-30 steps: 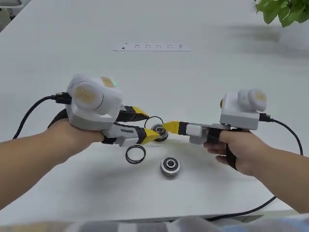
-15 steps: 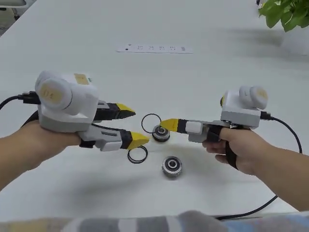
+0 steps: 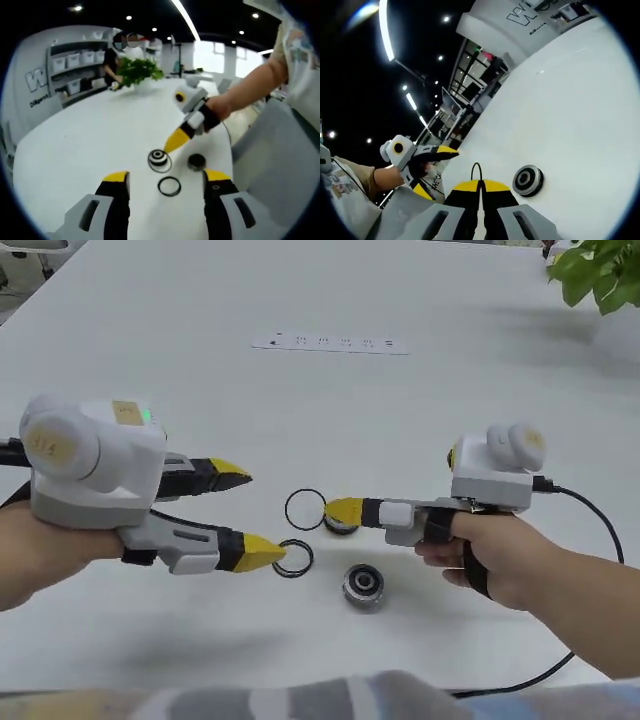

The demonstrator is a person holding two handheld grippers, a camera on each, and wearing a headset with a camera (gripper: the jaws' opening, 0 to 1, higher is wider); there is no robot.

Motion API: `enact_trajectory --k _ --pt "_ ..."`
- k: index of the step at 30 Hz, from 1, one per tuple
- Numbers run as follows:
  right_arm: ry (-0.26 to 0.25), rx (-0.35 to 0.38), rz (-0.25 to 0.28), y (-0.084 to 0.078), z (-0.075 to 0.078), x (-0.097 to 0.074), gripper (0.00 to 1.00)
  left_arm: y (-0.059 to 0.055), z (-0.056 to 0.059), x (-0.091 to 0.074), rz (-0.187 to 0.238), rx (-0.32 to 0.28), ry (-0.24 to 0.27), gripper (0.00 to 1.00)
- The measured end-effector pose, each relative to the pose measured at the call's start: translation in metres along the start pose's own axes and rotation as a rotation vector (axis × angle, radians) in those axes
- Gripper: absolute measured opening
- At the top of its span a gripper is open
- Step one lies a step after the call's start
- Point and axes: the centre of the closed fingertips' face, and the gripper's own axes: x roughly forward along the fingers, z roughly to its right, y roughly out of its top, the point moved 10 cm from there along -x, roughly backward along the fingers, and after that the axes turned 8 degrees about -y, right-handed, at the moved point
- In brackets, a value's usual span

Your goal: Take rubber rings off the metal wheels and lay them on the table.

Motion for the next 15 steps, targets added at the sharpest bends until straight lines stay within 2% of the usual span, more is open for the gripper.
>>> enact_trajectory --k 15 --pt "-0.015 -0.005 -0.132 -0.017 -0.001 0.012 0.0 -0.005 0.003 -0.008 0.004 -0.018 -0.001 0.64"
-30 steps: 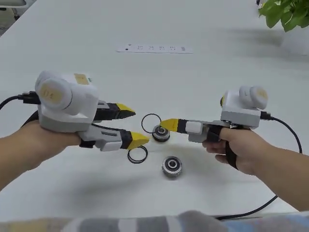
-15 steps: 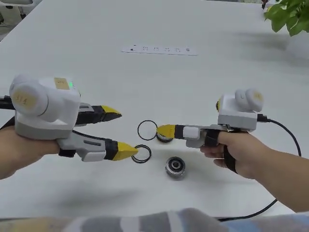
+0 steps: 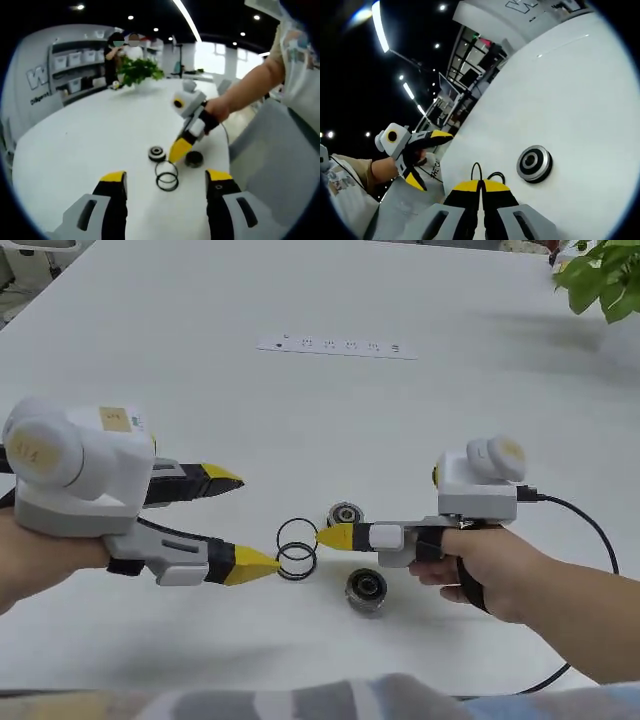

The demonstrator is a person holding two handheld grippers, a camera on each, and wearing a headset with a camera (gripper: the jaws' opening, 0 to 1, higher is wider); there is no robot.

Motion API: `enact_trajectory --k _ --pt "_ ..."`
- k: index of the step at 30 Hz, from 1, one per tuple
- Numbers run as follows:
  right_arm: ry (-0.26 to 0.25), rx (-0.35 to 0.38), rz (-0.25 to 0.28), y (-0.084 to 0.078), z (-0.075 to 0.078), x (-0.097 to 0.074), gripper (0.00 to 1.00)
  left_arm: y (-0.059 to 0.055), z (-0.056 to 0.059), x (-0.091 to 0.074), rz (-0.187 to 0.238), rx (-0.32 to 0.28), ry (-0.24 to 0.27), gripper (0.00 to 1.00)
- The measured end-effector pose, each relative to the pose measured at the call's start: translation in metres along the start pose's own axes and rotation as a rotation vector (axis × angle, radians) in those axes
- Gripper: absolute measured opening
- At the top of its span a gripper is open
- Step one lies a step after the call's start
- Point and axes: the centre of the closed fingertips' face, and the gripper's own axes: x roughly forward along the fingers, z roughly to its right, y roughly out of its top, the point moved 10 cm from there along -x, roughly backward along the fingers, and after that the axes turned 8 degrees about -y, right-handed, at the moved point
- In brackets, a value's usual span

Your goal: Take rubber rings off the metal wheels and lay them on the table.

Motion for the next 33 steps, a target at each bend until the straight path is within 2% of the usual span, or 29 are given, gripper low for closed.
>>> enact_trajectory --k 8,33 --pt "-0.034 -0.012 -0.047 -0.006 0.003 0.004 0.0 -0.005 0.002 -0.001 -0.008 -0.007 0.002 0.64" --pt "-0.107 -0.057 -0.059 -0.004 0.015 0.011 0.0 -0.009 0.005 -0.004 -0.021 -0.011 0.002 0.63"
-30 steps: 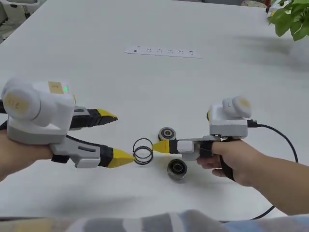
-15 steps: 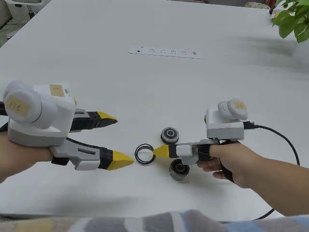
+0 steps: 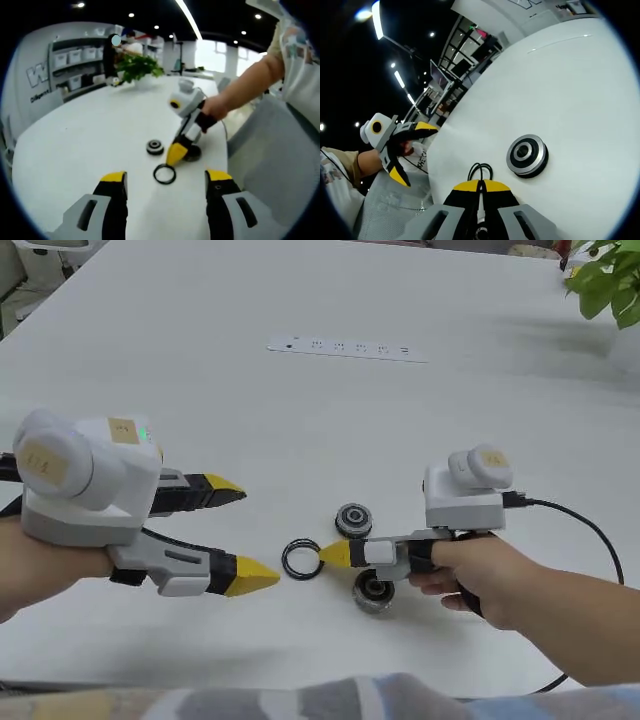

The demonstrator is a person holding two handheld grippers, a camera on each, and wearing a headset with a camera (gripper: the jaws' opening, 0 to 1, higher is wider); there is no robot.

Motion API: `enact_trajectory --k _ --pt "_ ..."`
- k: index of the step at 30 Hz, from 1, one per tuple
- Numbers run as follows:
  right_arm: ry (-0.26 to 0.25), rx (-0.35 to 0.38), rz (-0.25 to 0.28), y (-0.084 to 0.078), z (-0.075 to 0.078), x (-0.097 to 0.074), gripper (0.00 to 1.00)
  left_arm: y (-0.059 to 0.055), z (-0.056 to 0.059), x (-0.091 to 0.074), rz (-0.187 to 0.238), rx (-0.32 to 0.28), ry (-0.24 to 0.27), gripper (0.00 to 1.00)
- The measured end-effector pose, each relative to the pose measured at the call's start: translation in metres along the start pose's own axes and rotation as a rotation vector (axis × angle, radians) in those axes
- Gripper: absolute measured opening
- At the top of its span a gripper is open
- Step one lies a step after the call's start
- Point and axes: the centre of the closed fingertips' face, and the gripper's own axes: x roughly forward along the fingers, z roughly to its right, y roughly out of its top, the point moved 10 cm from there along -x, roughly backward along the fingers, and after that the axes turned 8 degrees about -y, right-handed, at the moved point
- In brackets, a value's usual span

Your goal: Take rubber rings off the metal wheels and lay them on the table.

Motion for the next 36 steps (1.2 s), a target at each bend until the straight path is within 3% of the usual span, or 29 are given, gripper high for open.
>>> enact_trajectory --k 9,12,18,23,36 --pt "-0.007 -0.018 0.023 0.001 -0.001 -0.003 0.06 0.0 -0.001 0.0 -0.005 -0.003 0.0 0.63" --pt "-0.002 -0.029 0.051 0.003 -0.003 -0.006 0.13 0.0 -0.001 0.001 -0.008 -0.002 -0.004 0.63" --pt "0.019 -0.045 0.089 0.009 -0.008 -0.013 0.15 0.004 -0.004 0.003 -0.014 0.005 -0.01 0.63" --pt "0.024 -0.069 0.152 0.02 -0.014 -0.024 0.17 0.009 -0.01 0.006 -0.012 0.013 -0.008 0.62" --pt "-0.072 -0.164 0.235 0.03 0.002 -0.05 0.25 0.015 -0.027 0.026 -0.031 0.019 -0.008 0.57"
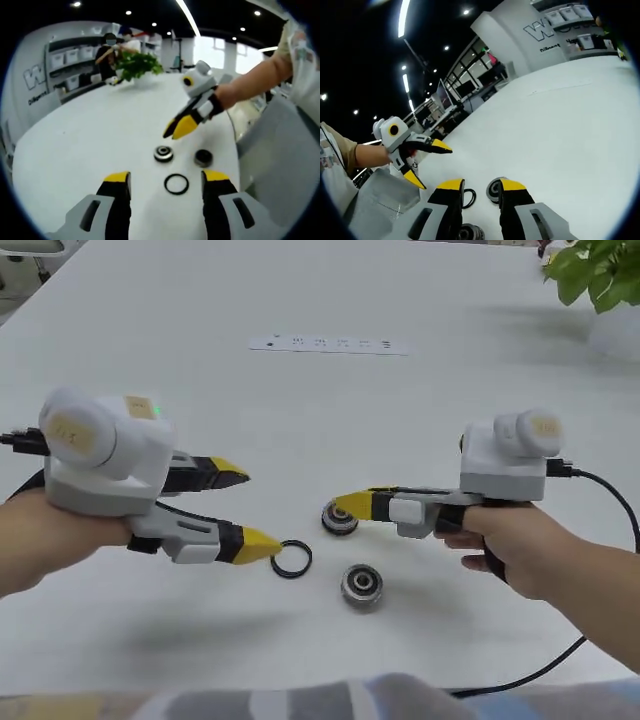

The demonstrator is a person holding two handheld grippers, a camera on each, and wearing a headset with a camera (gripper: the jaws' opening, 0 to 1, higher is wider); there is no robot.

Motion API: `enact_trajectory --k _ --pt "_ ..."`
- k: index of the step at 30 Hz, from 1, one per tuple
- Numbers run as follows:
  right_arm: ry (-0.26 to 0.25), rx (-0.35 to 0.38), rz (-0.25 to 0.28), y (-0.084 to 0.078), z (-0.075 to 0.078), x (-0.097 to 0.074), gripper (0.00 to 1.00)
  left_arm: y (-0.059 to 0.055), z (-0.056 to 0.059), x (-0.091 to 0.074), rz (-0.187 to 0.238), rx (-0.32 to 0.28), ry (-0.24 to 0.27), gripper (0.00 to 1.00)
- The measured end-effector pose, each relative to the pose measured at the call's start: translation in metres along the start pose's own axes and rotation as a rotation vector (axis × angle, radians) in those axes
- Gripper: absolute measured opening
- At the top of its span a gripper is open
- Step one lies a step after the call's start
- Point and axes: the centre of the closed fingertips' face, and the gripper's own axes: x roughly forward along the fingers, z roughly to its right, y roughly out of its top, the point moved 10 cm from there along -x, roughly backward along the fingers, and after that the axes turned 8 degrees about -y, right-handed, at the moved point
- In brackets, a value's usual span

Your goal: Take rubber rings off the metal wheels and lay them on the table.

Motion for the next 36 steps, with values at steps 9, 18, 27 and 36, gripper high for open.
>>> enact_trajectory --k 9,18,27,36 --pt "-0.048 -0.106 -0.016 -0.006 0.014 -0.004 0.27 0.003 -0.011 0.014 -0.005 -0.004 0.002 0.55" --pt "-0.061 -0.218 -0.05 -0.015 0.022 -0.002 0.26 0.006 -0.018 0.034 0.003 -0.023 -0.005 0.53" --pt "-0.054 -0.302 -0.087 -0.023 0.029 0.006 0.23 0.005 -0.019 0.052 -0.007 -0.03 -0.021 0.48" --pt "-0.045 -0.347 -0.093 -0.022 0.031 0.016 0.19 0.005 -0.021 0.066 -0.005 -0.048 -0.033 0.42"
